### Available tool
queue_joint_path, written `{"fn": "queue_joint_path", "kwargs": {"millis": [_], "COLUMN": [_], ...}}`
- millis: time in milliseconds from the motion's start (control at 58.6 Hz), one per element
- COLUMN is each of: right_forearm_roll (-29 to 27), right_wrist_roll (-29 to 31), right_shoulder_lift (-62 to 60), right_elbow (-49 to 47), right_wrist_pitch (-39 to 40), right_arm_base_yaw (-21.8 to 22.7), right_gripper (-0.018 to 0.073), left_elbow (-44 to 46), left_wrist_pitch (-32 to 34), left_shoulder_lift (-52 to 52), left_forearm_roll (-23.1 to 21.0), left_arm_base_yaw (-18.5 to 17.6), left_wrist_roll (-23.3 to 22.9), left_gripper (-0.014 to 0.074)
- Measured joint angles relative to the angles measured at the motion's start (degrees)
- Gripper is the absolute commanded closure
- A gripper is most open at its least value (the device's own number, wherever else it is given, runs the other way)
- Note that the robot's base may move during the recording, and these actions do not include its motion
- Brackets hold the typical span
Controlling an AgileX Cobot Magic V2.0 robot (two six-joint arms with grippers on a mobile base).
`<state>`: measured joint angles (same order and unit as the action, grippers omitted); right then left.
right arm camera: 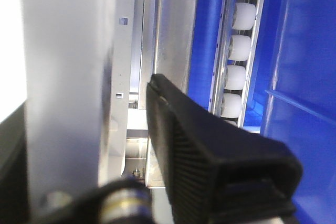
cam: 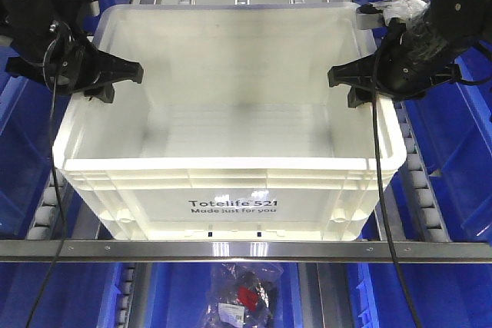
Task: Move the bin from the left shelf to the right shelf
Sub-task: 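Close both grippers on the crate rims and lift it, then pull the held crate off the shelf toward the robot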
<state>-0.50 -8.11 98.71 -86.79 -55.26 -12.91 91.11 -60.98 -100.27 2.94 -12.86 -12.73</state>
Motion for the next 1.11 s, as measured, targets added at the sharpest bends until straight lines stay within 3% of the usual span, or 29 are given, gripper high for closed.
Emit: {"fn": "queue_joint_path", "kwargs": {"millis": [273, 699, 870, 1108], "right_forearm_roll": [0.0, -2.2, -0.8, 2.4], "right_wrist_roll": [0.1, 0.4, 0.2, -2.5], "right_shoulder_lift": [-0.3, -2.9, -6.9, -14.4], "right_elbow": [-6.0, -6.8, -4.7, 6.1], "right_wrist_pitch": [-7.8, -10.1, -9.1, -4.4], "right_arm_base_yaw": [0.0, -0.1, -1.9, -3.6], "right_gripper": [0.0547, 0.0539, 0.0539, 0.0539], "left_elbow": [0.0, -0.6, -1.9, -9.1], "left_wrist_pitch": [-0.7, -6.7, -6.9, -3.6], "left_shoulder_lift": [1.7, 9.5, 11.3, 15.5], "left_forearm_roll": [-0.9, -2.3, -2.0, -1.5], "left_arm_base_yaw": [-0.1, -0.1, -0.6, -3.2], "left_wrist_roll": [-2.5, -2.6, -2.6, -4.1], "left_gripper": [0.0603, 0.0603, 0.0603, 0.0603]}}
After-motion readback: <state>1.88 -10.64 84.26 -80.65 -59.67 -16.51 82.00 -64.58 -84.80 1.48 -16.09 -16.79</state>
